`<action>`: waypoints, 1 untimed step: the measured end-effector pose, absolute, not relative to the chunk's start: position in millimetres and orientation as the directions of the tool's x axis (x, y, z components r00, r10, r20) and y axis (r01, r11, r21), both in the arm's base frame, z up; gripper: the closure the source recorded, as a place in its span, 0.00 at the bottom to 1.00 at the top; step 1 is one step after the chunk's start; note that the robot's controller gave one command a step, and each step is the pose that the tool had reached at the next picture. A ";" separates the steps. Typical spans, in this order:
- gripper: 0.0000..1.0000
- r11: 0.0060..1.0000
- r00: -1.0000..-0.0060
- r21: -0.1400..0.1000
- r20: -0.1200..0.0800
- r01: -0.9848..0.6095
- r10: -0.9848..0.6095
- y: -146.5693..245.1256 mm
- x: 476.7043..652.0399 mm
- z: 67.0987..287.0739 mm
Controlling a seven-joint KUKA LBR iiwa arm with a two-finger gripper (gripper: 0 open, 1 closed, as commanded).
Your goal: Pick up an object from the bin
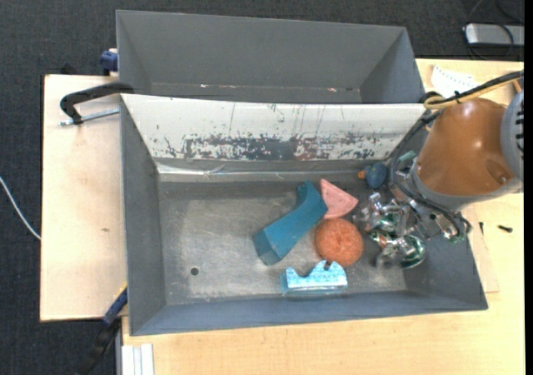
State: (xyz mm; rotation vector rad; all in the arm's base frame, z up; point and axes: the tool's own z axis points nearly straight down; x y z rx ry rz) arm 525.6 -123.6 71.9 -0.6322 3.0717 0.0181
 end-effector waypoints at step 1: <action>1.00 0.896 -0.896 0.005 -0.001 -0.444 -0.444 -135.9 526.2 108.1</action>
Offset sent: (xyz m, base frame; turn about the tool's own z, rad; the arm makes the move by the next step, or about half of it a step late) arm 0.0192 -0.0060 0.0967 -0.0383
